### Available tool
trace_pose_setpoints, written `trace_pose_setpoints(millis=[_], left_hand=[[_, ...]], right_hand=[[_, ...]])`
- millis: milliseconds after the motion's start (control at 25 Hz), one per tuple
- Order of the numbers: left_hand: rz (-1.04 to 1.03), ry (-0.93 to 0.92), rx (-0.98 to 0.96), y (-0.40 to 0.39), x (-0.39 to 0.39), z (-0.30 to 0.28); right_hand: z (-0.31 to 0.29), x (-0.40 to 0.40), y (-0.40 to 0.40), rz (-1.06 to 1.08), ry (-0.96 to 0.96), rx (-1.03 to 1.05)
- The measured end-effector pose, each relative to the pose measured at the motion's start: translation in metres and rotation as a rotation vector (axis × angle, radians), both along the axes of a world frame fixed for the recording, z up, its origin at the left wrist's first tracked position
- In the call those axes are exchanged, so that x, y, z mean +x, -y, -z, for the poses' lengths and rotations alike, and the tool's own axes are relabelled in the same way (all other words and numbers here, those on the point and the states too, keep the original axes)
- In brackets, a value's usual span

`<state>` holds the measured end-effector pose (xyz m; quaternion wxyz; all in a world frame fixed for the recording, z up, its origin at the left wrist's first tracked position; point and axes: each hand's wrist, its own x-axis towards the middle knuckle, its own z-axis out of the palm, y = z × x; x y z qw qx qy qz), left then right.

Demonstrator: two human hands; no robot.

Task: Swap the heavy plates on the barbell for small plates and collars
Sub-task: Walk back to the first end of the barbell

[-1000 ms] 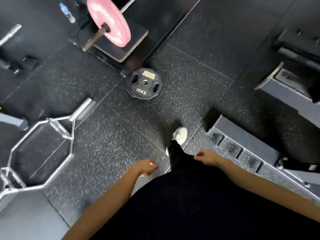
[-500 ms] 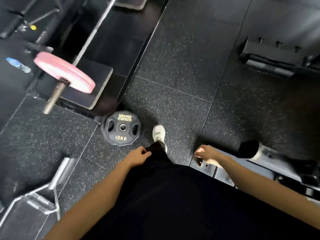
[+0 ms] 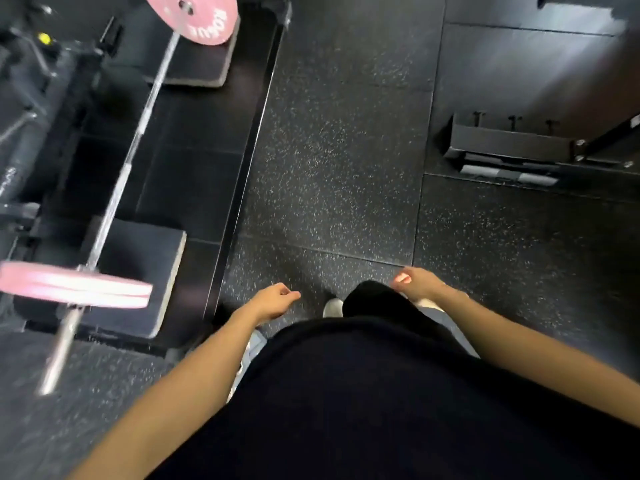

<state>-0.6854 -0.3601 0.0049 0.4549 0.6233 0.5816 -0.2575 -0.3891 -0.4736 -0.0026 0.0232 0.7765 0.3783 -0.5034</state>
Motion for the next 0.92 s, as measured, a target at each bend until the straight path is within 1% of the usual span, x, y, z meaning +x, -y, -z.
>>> trace_pose_setpoints(millis=[120, 280, 360, 480, 600, 680, 760, 920], left_hand=[[0.068, 0.022, -0.013, -0.076, 0.053, -0.006], [0.178, -0.025, -0.08, -0.163, 0.121, 0.015], [0.168, -0.062, -0.089, -0.212, 0.157, 0.023], [0.155, -0.091, -0.097, -0.294, 0.214, 0.011], [0.09, -0.043, 0.062, -0.393, 0.282, -0.006], [0.052, 0.001, 0.117, -0.447, 0.328, -0.014], [0.053, 0.035, 0.096, -0.488, 0.373, -0.008], [0.148, -0.014, 0.015, -0.567, 0.461, 0.014]], right_hand=[[0.002, 0.041, -0.064, 0.105, -0.032, 0.022], [0.024, 0.096, -0.143, 0.071, -0.052, -0.114], [0.033, 0.139, -0.194, 0.069, -0.053, -0.133], [0.027, 0.213, -0.275, 0.048, -0.02, -0.126], [0.011, 0.291, -0.358, 0.085, 0.025, -0.046], [0.006, 0.331, -0.402, 0.131, 0.018, -0.024], [0.01, 0.365, -0.44, 0.152, 0.01, -0.011], [0.028, 0.419, -0.508, 0.171, -0.043, -0.06]])
